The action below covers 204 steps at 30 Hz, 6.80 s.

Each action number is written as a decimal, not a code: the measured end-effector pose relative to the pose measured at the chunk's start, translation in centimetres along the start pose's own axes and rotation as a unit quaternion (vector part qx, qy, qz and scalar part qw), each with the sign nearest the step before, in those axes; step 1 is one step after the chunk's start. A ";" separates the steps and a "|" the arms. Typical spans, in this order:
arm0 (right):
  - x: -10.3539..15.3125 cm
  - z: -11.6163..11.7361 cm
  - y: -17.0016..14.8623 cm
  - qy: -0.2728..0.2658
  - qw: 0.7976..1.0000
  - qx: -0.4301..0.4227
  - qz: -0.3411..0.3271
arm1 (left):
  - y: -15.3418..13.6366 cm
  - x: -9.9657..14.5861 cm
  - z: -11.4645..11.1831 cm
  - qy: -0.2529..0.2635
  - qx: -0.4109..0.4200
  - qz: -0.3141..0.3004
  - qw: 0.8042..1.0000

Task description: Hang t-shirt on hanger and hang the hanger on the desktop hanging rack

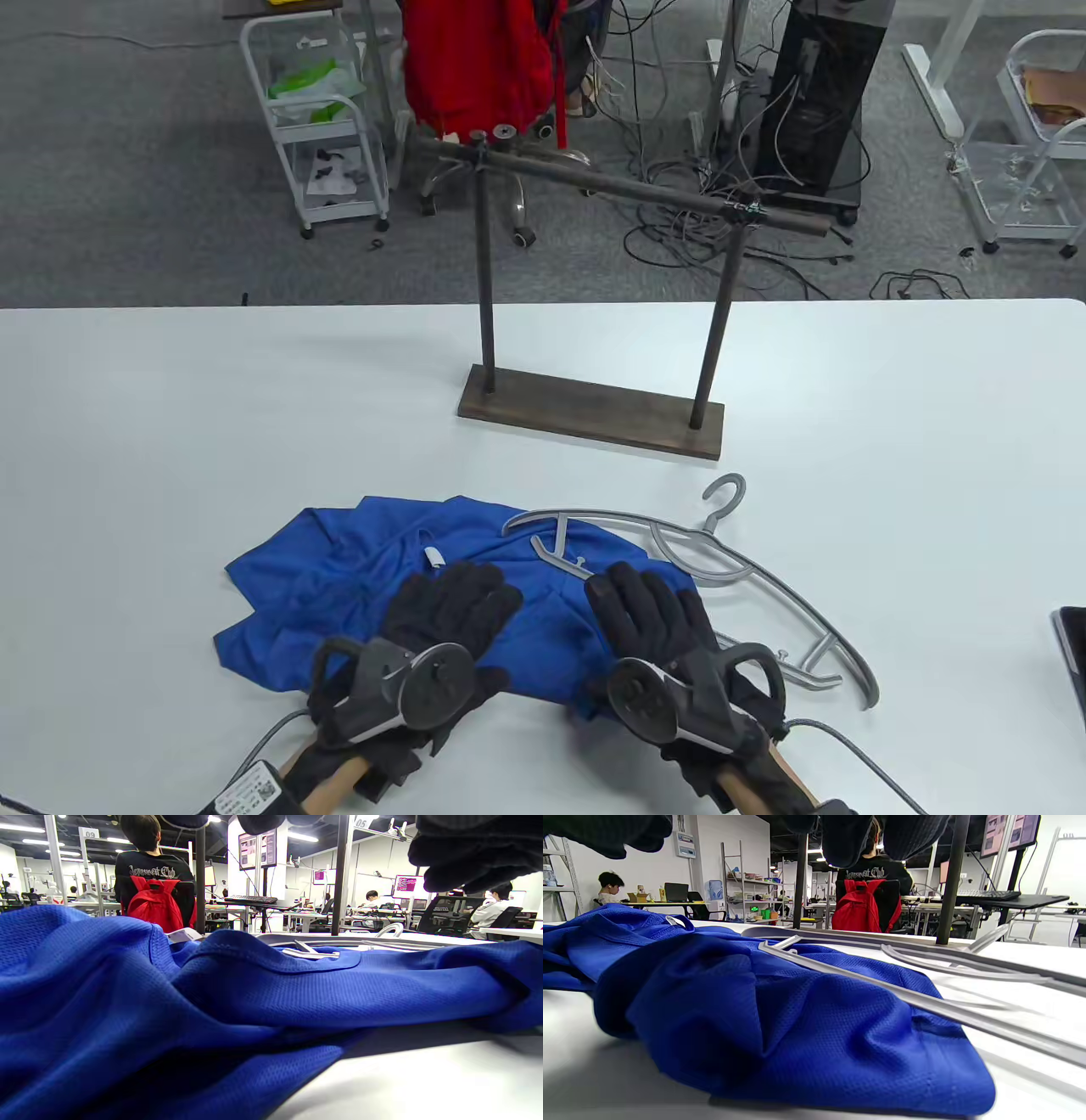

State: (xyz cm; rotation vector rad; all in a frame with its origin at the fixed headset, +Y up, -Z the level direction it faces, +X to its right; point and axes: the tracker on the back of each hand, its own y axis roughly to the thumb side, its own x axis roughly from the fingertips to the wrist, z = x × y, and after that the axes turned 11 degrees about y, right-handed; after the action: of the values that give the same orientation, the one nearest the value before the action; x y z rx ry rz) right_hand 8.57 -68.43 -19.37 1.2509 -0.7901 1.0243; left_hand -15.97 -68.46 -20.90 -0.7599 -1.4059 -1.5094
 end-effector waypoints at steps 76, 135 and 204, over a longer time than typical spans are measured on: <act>1.4 -1.8 -16.2 -0.132 0.928 -0.191 0.291 | -0.9 -0.4 0.6 -0.007 0.000 0.013 1.000; 2.6 -3.6 -6.6 -0.271 0.946 -0.134 0.119 | -7.1 -0.3 5.6 0.061 0.175 0.100 0.978; -0.4 0.2 5.1 -0.008 0.991 0.062 -0.115 | -0.8 3.3 12.1 0.233 0.222 0.006 0.947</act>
State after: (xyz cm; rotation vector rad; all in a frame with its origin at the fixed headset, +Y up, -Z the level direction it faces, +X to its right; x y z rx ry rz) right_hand 3.65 -68.68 -17.83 1.4221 -0.5854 0.8876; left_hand -19.74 -57.33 -16.36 -0.1173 -1.2979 -1.1919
